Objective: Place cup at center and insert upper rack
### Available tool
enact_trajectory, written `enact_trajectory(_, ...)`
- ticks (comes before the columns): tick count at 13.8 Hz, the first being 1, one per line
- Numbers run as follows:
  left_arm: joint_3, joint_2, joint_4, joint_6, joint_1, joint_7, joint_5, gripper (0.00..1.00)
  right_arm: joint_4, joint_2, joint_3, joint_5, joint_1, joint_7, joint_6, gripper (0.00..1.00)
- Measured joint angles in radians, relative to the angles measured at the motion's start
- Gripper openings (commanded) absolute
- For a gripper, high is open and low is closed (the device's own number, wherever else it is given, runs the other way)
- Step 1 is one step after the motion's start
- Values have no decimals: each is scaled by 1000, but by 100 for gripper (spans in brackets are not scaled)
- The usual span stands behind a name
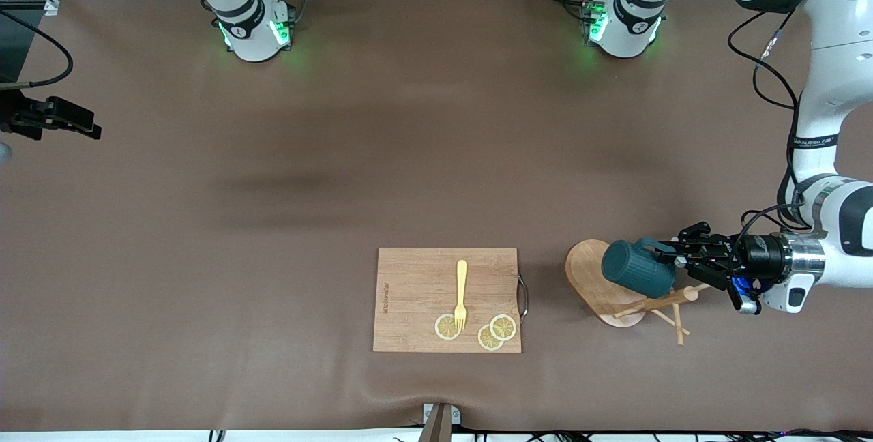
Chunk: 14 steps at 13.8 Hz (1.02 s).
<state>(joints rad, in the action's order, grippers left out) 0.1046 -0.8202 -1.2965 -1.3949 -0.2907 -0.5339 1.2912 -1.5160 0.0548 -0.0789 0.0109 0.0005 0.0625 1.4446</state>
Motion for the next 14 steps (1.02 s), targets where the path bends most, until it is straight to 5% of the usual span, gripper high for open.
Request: enact_trajectory(14,0,-29,0,8,-6,22,28,0,-3,0,4,9,2,-16,-2,100)
